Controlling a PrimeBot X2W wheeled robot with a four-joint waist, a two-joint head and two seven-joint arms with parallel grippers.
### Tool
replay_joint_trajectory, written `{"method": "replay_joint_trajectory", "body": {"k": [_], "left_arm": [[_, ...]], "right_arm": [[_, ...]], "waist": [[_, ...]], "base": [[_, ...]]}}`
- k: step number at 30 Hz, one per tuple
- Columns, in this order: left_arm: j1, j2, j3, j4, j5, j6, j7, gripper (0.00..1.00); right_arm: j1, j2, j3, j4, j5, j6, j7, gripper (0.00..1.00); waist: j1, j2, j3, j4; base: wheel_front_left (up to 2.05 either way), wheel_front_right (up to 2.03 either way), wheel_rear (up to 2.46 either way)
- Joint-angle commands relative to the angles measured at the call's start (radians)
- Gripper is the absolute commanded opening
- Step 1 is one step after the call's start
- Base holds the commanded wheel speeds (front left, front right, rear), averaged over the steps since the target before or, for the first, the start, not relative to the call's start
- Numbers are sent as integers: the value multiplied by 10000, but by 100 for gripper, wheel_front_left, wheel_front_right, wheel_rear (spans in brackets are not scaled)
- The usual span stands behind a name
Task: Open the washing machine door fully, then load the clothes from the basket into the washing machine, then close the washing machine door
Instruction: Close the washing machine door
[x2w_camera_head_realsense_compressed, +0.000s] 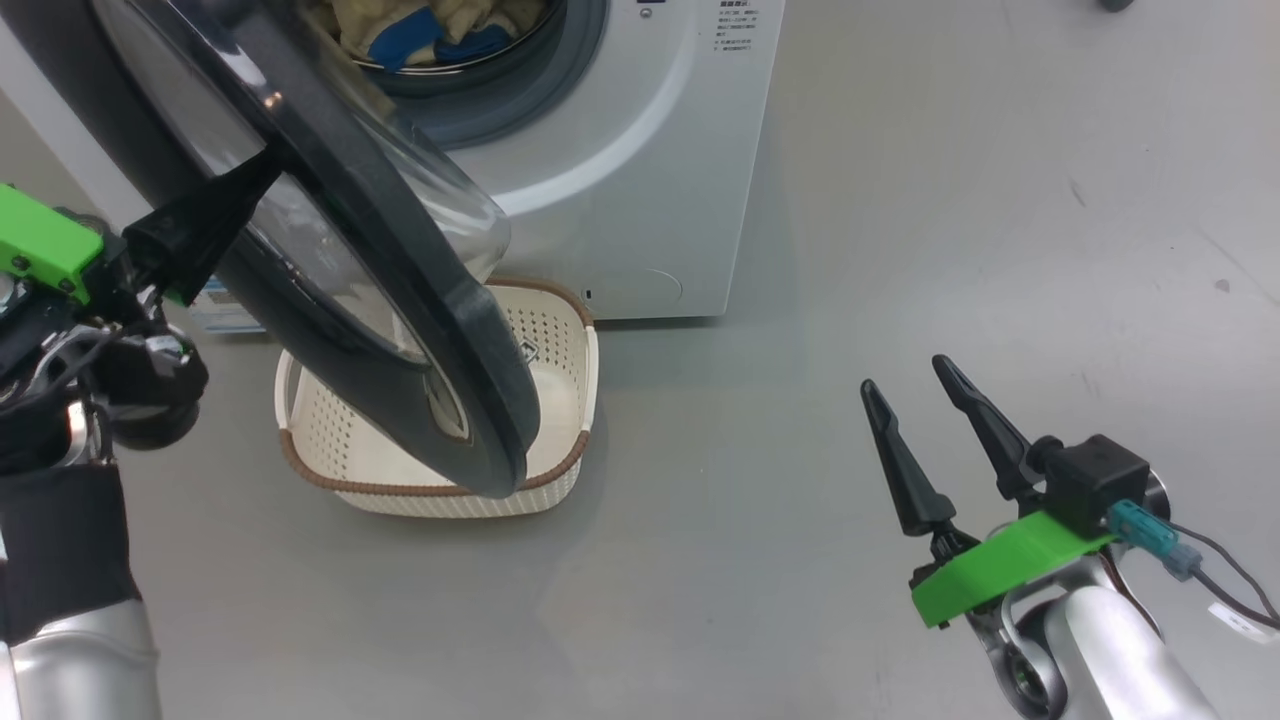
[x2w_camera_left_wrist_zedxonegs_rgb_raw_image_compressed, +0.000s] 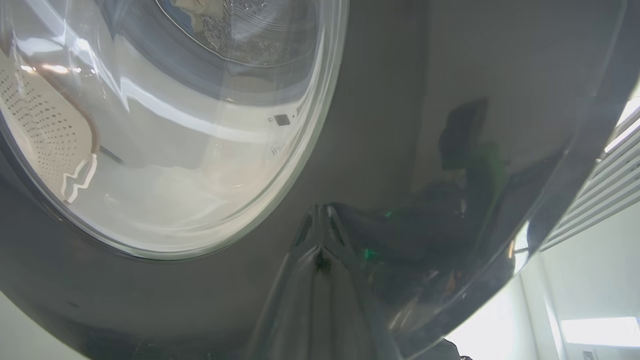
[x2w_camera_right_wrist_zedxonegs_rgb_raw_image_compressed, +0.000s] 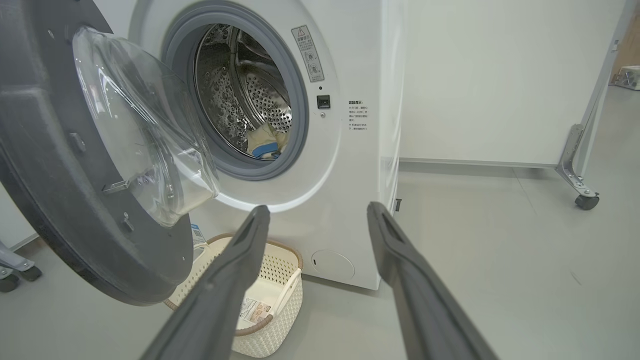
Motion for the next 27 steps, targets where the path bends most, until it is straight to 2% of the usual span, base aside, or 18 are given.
{"method": "replay_joint_trajectory", "body": {"k": [1,17,21,24,25,26,27], "left_arm": [[-527,240,275,-299,-43,-27,5,0],[-617,-55,148,92,-168,-337,-215,0],[-331,220,74,-1,210,-666,-383,0],[79,531,5,-313,663,-1088,-621,0],[222,574,6,-481,763,-1203,-711,2],[388,618,-18,-668,877,-1341,-789,33],[551,600,-3,-858,909,-1425,-855,45]], "right_arm": [[-46,35,131,-330,70,44,-65,100],[-59,82,172,-297,95,44,-65,100],[22,95,120,-313,83,44,-65,100],[114,103,70,-328,69,44,-65,100],[150,103,43,-333,65,44,-65,100],[190,99,8,-336,64,44,-65,100],[235,93,-35,-341,62,44,-65,100]], "waist": [[0,0,-6,-38],[0,0,-103,-296],[0,0,-150,-279],[0,0,-212,-240],[0,0,-243,-215],[0,0,-286,-182],[0,0,-322,-143]], "base": [[0,0,0],[0,0,0],[0,0,0],[0,0,0],[0,0,0],[0,0,0],[0,0,0]]}}
